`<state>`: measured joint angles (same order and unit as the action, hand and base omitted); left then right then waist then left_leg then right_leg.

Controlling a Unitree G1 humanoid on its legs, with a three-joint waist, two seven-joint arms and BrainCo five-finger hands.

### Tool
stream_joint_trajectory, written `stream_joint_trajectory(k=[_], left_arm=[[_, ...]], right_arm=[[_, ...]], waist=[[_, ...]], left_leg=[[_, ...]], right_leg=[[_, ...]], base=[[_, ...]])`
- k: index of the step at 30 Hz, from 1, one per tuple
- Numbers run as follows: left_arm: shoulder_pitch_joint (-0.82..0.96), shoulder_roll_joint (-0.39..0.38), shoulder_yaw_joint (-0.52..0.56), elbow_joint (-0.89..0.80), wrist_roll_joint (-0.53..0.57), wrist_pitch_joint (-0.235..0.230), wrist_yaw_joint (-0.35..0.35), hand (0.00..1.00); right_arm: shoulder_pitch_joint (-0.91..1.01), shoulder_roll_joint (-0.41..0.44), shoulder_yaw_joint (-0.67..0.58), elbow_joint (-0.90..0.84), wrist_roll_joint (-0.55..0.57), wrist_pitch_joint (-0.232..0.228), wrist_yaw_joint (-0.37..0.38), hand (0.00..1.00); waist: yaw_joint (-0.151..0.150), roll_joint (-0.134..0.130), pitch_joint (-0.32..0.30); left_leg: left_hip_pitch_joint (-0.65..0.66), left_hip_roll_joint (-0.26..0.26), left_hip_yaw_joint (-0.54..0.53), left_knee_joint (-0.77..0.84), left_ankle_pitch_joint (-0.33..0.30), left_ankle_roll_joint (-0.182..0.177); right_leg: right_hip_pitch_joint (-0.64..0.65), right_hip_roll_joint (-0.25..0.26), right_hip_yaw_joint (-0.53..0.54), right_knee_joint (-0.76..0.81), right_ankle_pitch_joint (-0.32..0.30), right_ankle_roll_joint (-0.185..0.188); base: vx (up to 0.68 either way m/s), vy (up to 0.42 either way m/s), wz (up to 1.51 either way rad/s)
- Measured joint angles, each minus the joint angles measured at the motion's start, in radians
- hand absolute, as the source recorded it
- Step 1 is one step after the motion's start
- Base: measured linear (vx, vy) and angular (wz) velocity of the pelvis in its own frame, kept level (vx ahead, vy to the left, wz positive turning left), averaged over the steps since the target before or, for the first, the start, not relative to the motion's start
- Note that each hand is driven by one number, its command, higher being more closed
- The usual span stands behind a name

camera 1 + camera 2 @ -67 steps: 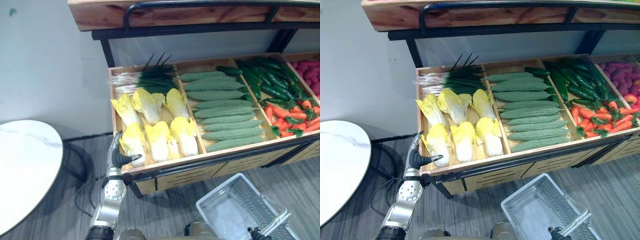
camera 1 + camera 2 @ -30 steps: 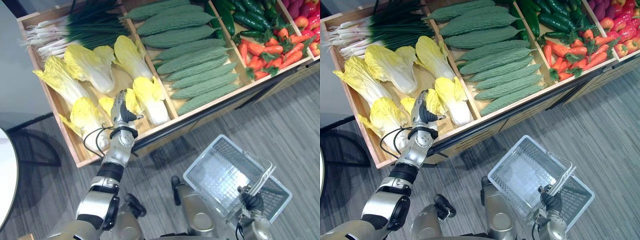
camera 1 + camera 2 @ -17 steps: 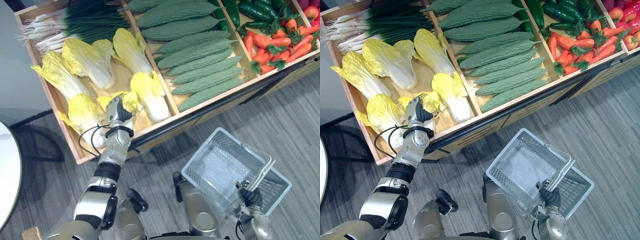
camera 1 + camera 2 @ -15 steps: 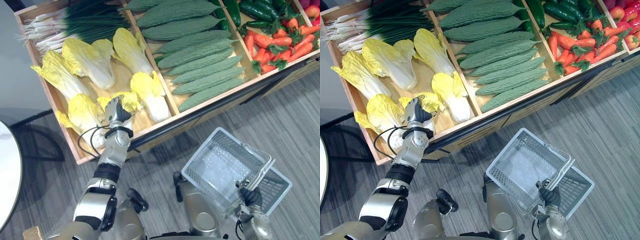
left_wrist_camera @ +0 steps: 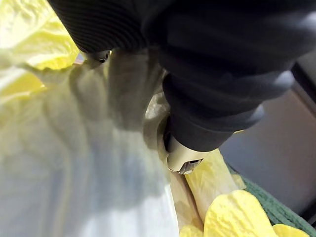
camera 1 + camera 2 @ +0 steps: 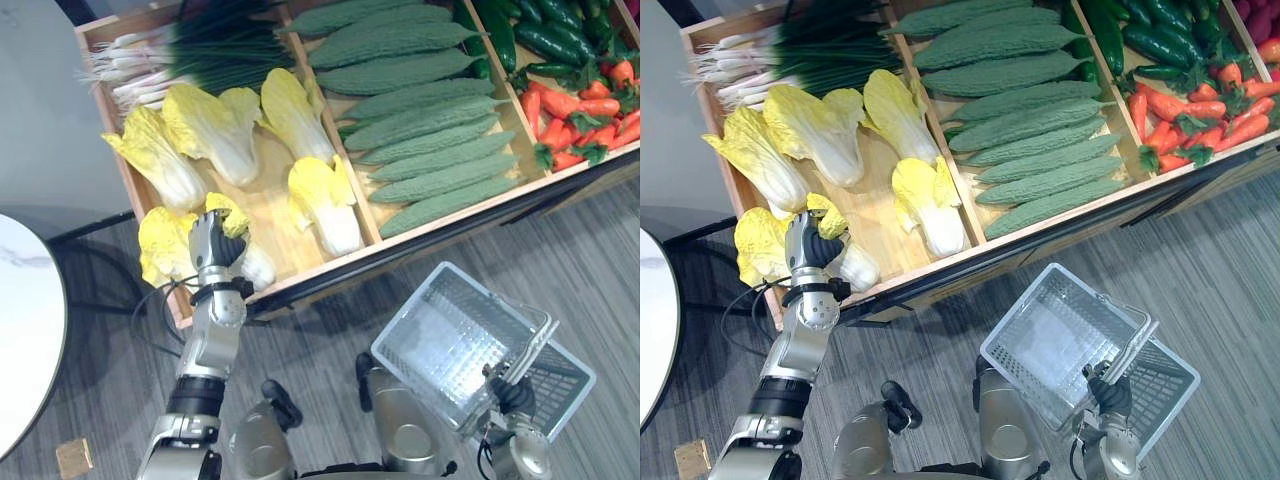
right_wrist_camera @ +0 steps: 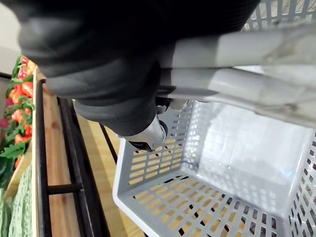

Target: Pick vegetable in the basket

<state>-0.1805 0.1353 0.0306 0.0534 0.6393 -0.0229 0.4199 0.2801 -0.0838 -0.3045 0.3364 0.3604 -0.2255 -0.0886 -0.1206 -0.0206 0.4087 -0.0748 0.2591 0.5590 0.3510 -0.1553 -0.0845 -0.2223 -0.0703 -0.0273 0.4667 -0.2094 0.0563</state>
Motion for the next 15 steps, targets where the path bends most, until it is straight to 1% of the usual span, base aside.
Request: stream_joint_trajectory(k=[4,6,8,9,10,11,13,14,15], left_arm=[[0.056,-0.037,-0.033,-0.103,-0.022,-0.026,0.002,1.00],[0.088,-0.061,-0.088,-0.176,-0.056,-0.059,0.002,1.00],[0.105,-0.077,-0.121,-0.215,-0.082,-0.083,0.000,1.00],[0.128,-0.085,-0.152,-0.252,-0.098,-0.101,-0.001,1.00],[0.142,-0.100,-0.179,-0.278,-0.119,-0.117,-0.003,1.00],[0.152,-0.116,-0.202,-0.294,-0.138,-0.125,-0.003,1.00],[0.177,-0.135,-0.246,-0.319,-0.178,-0.144,-0.008,1.00],[0.182,-0.140,-0.261,-0.319,-0.184,-0.145,-0.009,1.00],[0.200,-0.146,-0.355,-0.323,-0.248,-0.163,-0.063,1.00]], right_arm=[[0.003,0.000,-0.023,0.000,0.000,0.000,0.000,1.00],[0.016,0.019,-0.047,-0.017,-0.002,0.000,-0.001,1.00],[0.036,0.032,-0.058,-0.056,-0.010,0.000,-0.005,1.00],[0.048,0.043,-0.056,-0.096,-0.010,0.002,-0.008,1.00],[0.062,0.052,-0.054,-0.143,-0.010,0.002,-0.021,1.00],[0.068,0.057,-0.054,-0.176,-0.010,0.002,-0.030,1.00],[0.065,0.058,-0.034,-0.239,-0.020,0.010,-0.046,1.00],[0.069,0.061,-0.028,-0.254,-0.022,0.010,-0.046,1.00],[0.099,0.084,-0.009,-0.414,-0.040,0.011,-0.073,1.00]], waist=[[0.000,0.010,-0.031],[0.000,0.017,-0.062],[0.001,0.022,-0.072],[0.006,0.022,-0.081],[0.018,0.025,-0.088],[0.028,0.027,-0.096],[0.027,0.024,-0.113],[0.028,0.024,-0.122],[0.030,0.018,-0.182]], left_leg=[[0.013,-0.001,-0.018,0.000,0.000,0.000],[0.013,-0.001,-0.031,0.001,0.000,0.000],[0.021,0.001,-0.037,0.001,-0.001,0.000],[0.022,0.001,-0.040,0.012,-0.005,-0.002],[0.018,0.003,-0.051,0.032,-0.015,-0.003],[0.008,0.002,-0.091,0.049,-0.030,-0.008],[-0.003,0.003,-0.114,0.079,-0.068,-0.009],[-0.002,0.003,-0.109,0.081,-0.075,-0.008],[0.013,0.038,-0.006,0.139,-0.140,-0.007]], right_leg=[[0.025,-0.001,-0.006,-0.001,-0.002,-0.002],[0.034,-0.003,-0.016,0.000,-0.009,-0.002],[0.047,-0.003,-0.019,0.002,-0.017,-0.005],[0.045,-0.002,-0.015,0.007,-0.021,-0.005],[0.039,0.002,0.000,0.014,-0.022,-0.005],[0.028,0.007,0.014,0.025,-0.025,-0.006],[0.005,0.023,0.047,0.043,-0.035,0.002],[-0.002,0.033,0.060,0.042,-0.035,0.002],[-0.051,0.103,0.218,0.011,0.023,0.022]], base=[[-0.01,-0.008,0.13],[-0.04,-0.031,0.15],[-0.04,-0.028,0.09],[-0.06,-0.023,-0.09],[-0.09,-0.014,-0.27],[-0.08,0.001,-0.40],[-0.08,0.012,-0.46],[-0.02,0.166,-2.14],[0.00,0.180,-2.30]])
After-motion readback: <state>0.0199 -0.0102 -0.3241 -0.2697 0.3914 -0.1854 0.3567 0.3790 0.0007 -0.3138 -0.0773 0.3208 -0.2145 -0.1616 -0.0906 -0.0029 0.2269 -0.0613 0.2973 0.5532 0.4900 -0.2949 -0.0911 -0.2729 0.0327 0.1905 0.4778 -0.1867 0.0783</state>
